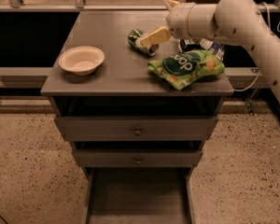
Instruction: Pick green can from bottom drawer and place on counter
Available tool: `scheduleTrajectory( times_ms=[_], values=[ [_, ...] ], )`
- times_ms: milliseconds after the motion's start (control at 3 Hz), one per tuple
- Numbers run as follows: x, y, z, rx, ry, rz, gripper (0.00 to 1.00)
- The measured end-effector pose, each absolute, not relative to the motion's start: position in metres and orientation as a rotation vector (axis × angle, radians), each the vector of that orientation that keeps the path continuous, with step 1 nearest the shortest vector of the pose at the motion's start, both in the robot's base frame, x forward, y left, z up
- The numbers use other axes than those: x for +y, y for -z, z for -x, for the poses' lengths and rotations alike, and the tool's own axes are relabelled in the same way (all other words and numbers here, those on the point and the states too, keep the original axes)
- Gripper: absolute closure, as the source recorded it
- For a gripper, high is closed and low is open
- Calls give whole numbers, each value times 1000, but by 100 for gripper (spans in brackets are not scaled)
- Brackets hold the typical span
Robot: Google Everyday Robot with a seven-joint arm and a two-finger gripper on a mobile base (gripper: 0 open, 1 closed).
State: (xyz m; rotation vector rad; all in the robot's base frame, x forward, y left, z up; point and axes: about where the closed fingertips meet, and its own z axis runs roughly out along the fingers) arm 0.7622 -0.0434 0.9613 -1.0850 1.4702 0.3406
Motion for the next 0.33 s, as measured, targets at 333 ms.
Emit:
scheduleTrajectory(
  times_ms=[333],
  values=[
    [-43, -961, -762, 1470, -341, 1085, 0]
  ],
)
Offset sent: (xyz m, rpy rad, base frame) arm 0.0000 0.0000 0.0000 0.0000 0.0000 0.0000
